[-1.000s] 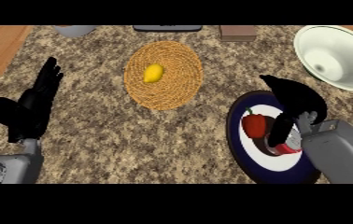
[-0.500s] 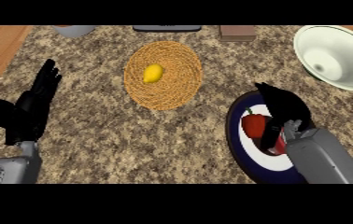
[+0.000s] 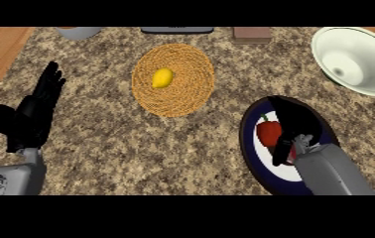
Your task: Pick the bell pepper from the plate and place it in the bowl
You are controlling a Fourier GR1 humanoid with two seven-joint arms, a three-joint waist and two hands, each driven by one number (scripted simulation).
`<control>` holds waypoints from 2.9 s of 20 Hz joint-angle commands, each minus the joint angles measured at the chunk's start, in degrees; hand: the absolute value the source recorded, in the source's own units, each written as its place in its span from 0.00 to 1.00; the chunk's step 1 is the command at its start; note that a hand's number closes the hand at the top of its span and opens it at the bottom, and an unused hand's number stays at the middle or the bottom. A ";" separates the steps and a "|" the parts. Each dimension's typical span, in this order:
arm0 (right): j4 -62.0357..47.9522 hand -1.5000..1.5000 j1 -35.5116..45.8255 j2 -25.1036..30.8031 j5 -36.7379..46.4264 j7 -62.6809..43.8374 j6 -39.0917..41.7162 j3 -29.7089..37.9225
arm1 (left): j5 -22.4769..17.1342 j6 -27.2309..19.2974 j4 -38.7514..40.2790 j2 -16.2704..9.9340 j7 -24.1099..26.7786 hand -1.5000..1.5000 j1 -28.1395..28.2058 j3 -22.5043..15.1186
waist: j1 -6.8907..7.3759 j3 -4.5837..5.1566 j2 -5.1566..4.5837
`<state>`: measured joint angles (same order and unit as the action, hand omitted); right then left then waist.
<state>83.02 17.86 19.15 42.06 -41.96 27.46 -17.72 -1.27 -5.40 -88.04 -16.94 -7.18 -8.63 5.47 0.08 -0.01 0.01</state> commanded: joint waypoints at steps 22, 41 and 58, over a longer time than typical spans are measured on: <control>-18.94 1.00 4.30 -7.78 10.79 16.72 -9.86 5.08 | 3.41 2.29 -0.87 3.17 -0.37 0.50 -0.41 1.90 | 0.10 0.00 -0.04; -17.95 1.00 21.77 2.76 13.48 26.50 -21.79 13.91 | 4.95 1.03 -1.71 3.41 -1.77 0.50 1.38 2.92 | -1.90 0.06 0.75; -20.38 1.00 28.01 12.23 3.39 29.06 -23.47 33.66 | 3.43 3.69 -5.56 3.96 -2.84 0.50 1.31 2.37 | 0.89 -0.02 -0.20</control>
<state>71.35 42.67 29.60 47.27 -17.51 6.18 12.51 2.31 -1.99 -90.69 -13.65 -8.32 -7.91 8.77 0.18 0.01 0.03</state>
